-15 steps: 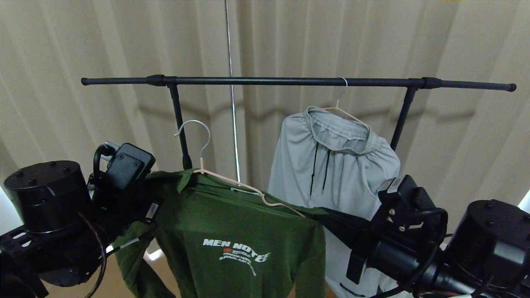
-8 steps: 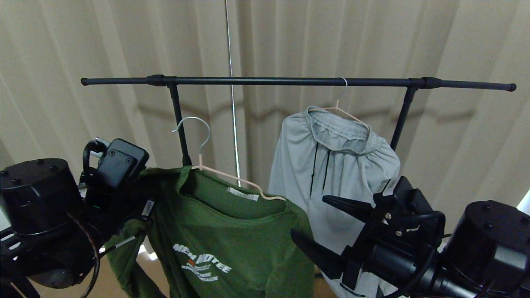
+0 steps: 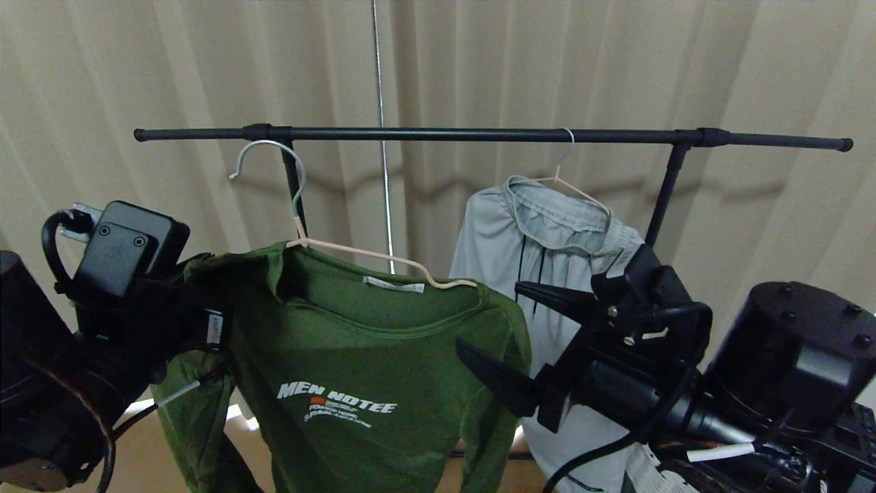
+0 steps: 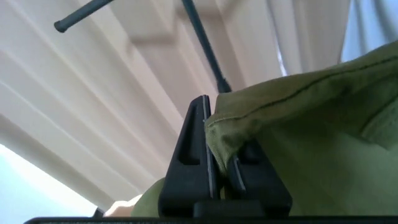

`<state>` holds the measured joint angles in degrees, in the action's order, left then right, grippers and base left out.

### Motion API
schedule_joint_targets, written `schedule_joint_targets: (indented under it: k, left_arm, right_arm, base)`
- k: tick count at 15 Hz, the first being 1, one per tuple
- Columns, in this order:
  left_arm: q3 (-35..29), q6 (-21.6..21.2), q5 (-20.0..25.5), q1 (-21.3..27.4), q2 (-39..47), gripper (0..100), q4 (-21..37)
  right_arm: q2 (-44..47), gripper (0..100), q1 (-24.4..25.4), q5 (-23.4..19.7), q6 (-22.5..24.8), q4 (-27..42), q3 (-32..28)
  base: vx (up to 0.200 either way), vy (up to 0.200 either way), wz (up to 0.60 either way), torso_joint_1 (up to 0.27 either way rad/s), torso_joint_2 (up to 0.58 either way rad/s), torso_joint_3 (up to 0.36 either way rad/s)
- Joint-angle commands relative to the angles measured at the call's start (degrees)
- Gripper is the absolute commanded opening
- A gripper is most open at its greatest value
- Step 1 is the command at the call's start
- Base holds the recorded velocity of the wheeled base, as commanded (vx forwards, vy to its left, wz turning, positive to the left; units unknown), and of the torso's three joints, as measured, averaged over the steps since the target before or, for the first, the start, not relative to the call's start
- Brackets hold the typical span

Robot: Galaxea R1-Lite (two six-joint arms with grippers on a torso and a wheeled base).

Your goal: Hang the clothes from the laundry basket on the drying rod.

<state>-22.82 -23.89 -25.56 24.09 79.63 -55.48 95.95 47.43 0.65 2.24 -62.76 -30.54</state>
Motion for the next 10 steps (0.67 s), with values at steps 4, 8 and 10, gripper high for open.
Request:
schedule_joint_targets:
  k: [4, 8, 10]
  left_arm:
    - [1.81, 6.32, 0.08, 4.21, -2.02, 0, 6.08]
    - [2.34, 8.25, 0.08, 8.17, -1.76, 0, 6.61]
    - [3.13, 8.07, -0.28, 8.26, -1.76, 0, 6.61]
  right_arm:
    - [5.65, 100, 0.03, -0.03, 3.73, 4.4, -8.84]
    - [9.25, 100, 0.03, 0.06, 5.32, 4.66, -12.53]
    - [9.08, 100, 0.03, 0.06, 5.58, 4.66, -13.06]
  base:
    - [0.0, 0.0, 0.0, 0.0, 0.0, 0.0]
    - [0.0, 0.0, 0.0, 0.0, 0.0, 0.0]
    - [0.0, 0.0, 0.0, 0.0, 0.0, 0.0]
